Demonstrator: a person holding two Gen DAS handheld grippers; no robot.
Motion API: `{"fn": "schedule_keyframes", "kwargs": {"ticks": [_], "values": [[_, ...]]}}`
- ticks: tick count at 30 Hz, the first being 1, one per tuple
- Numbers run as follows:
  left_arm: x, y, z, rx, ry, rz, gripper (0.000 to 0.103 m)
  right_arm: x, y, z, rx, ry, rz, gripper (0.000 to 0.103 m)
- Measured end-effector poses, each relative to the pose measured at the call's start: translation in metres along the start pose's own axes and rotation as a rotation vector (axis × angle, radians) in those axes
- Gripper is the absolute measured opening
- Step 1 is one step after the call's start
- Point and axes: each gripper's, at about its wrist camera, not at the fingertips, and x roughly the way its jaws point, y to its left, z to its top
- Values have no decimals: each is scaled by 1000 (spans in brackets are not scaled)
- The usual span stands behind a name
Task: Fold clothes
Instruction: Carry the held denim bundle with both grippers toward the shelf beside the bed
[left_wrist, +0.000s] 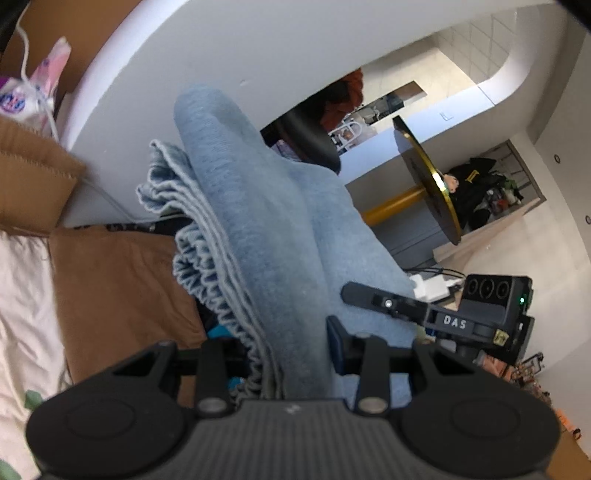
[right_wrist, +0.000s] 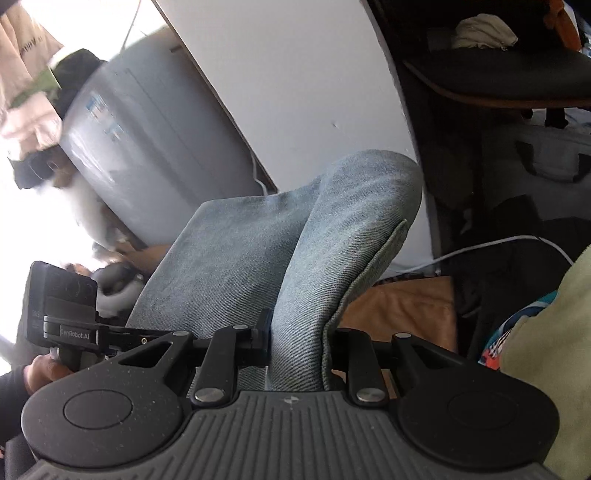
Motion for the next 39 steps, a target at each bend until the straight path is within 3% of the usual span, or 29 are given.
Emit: {"fn": "schedule_keyframes", "kwargs": {"ticks": [11,19,26,34,39], "values": [[45,65,-14,-41,-35,8,39,73,-34,-10,-34,47,-49,22],[80,105,-26,-55,-30,11,39,118,-62,-34,-77,42,-120,22],[99,152,-32,-101,-9,10,39,165,-85,-51,-96,65,-126,22],[99,167,-24,-91,-38,47,39,195,-94,-54,-75,41,-111,22],[108,182,-29,-110,-18,60,39,207,-94,-59,-116,63,-164,23]]}}
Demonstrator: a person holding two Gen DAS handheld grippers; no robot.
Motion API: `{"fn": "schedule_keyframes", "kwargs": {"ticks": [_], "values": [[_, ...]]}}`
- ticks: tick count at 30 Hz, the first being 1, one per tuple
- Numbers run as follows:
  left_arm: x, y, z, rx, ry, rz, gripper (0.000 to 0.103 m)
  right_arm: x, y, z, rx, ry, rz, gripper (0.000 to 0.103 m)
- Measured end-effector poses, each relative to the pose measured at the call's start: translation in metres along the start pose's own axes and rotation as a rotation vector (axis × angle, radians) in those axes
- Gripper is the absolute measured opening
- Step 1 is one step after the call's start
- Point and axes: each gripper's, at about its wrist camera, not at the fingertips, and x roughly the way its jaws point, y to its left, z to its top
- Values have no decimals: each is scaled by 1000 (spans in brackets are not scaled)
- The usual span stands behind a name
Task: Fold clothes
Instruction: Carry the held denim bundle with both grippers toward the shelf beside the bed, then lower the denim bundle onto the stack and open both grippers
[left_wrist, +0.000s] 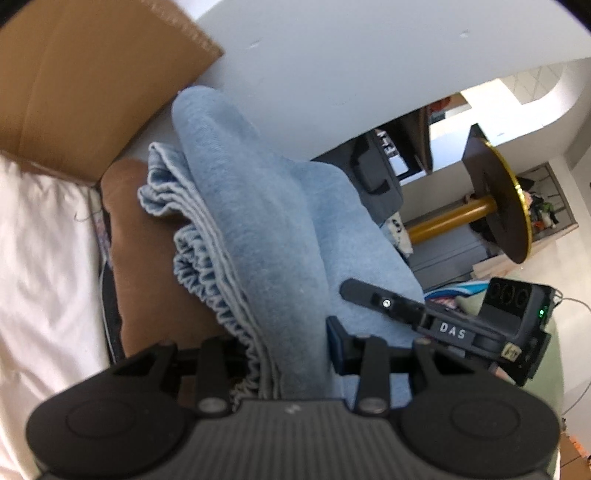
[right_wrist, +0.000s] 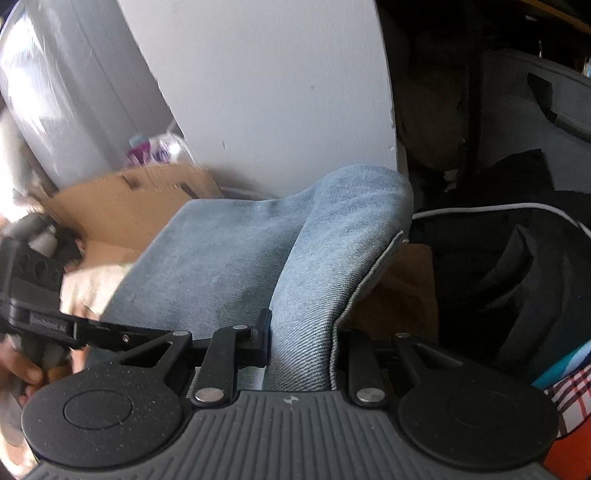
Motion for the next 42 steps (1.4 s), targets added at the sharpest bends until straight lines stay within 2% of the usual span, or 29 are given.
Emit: {"fn": "schedule_keyframes", "kwargs": {"ticks": [4,6,10,16,21,25,27,29,35,36,37,40,41,42], "values": [[7,13,2,-18,21,26,43,9,-5,-13,17,13,-45,24],[3,17,6,-55,34,63,55,14,-10,-20,58,17,-67,27],[-24,11,10,-42,39,134,62,15,-17,-28,108,0,-80,32],[-58,-8,31,19,43,240,61,16,-18,-34,102,-13,-96,35],[-68,-38,52,78,7,242,60,12,-16,-35,85,-21,-104,35],[-53,-55,60,141,15,257,60,10,-12,-36,65,-41,-111,36],[-43,-58,62,148,24,258,53,10,-11,-36,56,-45,-110,36],[-33,-58,62,139,36,255,51,10,-10,-36,47,-46,-109,36],[-6,-65,52,229,68,243,39,10,-10,-35,33,-45,-103,37],[1,-62,50,238,91,269,34,10,-10,-35,36,-44,-102,37],[3,-57,48,231,91,289,26,10,-10,-34,38,-42,-102,37],[8,-44,43,203,85,339,16,10,-10,-33,36,-23,-106,40],[8,-40,42,193,84,353,6,9,-9,-33,32,-16,-109,41],[8,-36,41,182,83,364,2,8,-8,-33,28,-8,-111,42]]}}
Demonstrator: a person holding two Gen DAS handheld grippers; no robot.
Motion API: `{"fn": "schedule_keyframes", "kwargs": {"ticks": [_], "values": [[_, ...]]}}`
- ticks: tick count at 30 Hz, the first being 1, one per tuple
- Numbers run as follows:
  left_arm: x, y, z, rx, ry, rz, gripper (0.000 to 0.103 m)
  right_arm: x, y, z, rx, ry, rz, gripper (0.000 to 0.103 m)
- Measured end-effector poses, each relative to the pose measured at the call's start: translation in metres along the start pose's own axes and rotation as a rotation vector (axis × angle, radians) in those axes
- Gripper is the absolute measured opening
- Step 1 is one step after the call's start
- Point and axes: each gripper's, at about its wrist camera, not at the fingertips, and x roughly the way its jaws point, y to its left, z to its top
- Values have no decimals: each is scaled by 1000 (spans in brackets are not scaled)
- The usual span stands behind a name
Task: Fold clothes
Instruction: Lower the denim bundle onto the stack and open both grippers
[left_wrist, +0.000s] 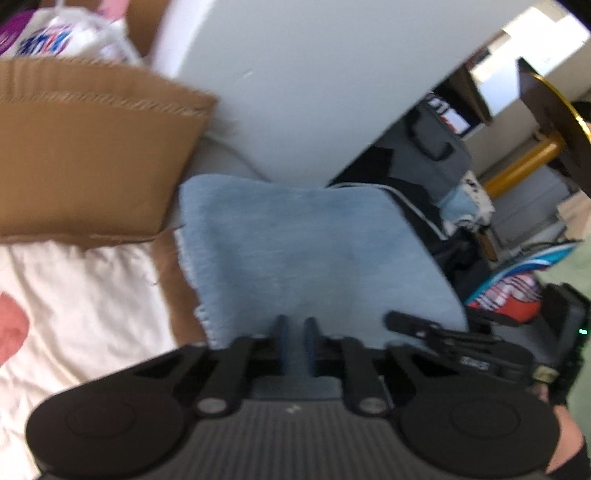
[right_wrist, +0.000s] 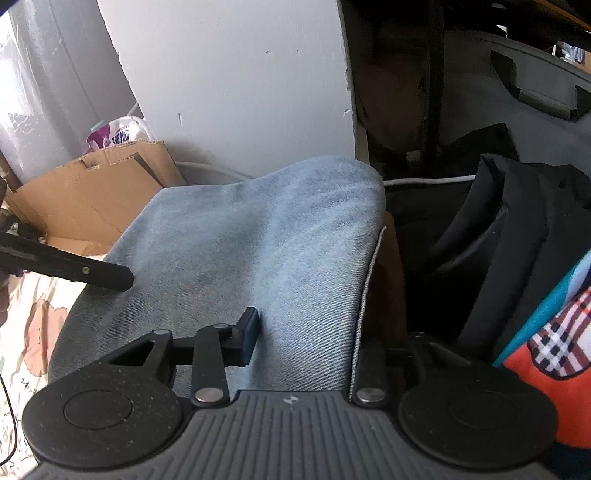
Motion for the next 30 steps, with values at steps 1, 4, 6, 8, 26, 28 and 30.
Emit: {"fn": "schedule_keyframes", "kwargs": {"ticks": [1,4,6,8,26,28,30], "values": [[1,3,-1,-9,7,-2,3,-1,1,0,-8,9,0,44],[1,6,-2,-2,21,1,3,-5,4,0,-28,34,-2,46],[0,2,-1,36,21,21,3,-9,3,2,-31,48,0,48],[1,0,-1,63,18,46,3,-17,3,4,-46,43,-39,52],[13,-23,9,174,76,179,3,15,14,16,-116,70,-53,51],[12,-24,10,163,76,184,3,24,10,27,-104,59,-58,51],[12,-24,10,161,77,187,3,33,7,38,-92,49,-63,51]]}}
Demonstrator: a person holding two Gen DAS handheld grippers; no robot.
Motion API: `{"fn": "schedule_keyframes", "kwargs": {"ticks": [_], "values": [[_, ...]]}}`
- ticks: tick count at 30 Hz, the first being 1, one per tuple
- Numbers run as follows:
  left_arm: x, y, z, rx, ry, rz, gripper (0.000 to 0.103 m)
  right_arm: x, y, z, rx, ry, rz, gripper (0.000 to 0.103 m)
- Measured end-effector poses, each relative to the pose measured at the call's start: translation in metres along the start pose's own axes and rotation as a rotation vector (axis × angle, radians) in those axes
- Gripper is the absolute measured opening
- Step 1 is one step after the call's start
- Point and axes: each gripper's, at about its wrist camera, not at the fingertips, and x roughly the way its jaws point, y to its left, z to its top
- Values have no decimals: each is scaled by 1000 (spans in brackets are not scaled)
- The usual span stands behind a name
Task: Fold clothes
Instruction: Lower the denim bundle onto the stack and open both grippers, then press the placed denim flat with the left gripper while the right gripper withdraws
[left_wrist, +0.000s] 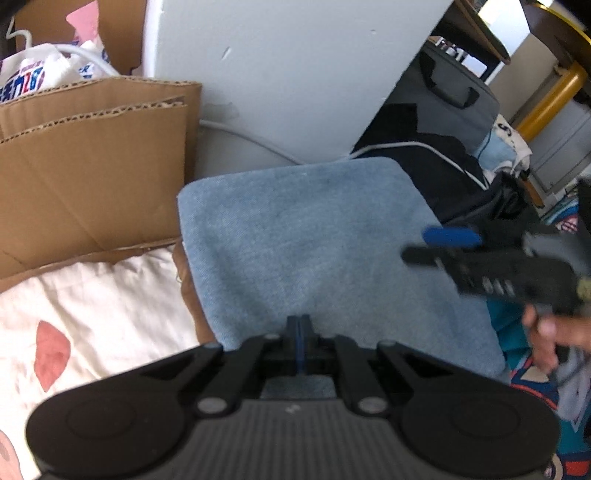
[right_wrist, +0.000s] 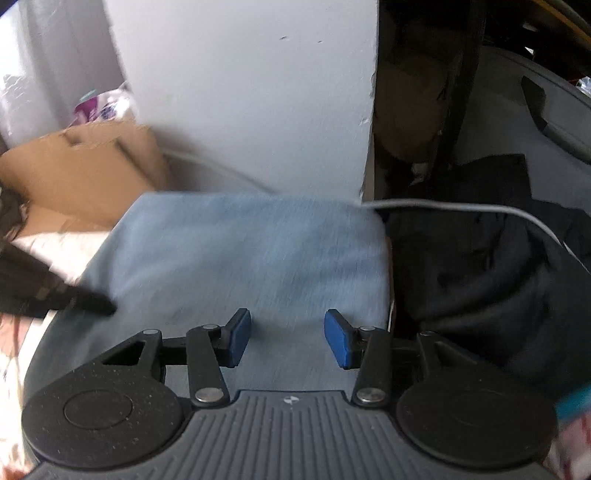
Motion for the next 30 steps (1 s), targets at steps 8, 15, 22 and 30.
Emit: {"fn": "schedule_keyframes", "kwargs": {"ticks": [8,15,22,30], "values": [[1,1,-1,-40,-3,10,3,23,-9,21,2,-9,-28,41],[-1,-4,-3,-39,-18,36,3,35,-10,36,33,-21,-47,41],[-2,-5,-4,-13,-24,34,3,26,7,22,-1,35,-40,43],[1,-11,-8,23,-45,68,3,-4,24,-24,2,71,32,43]]}}
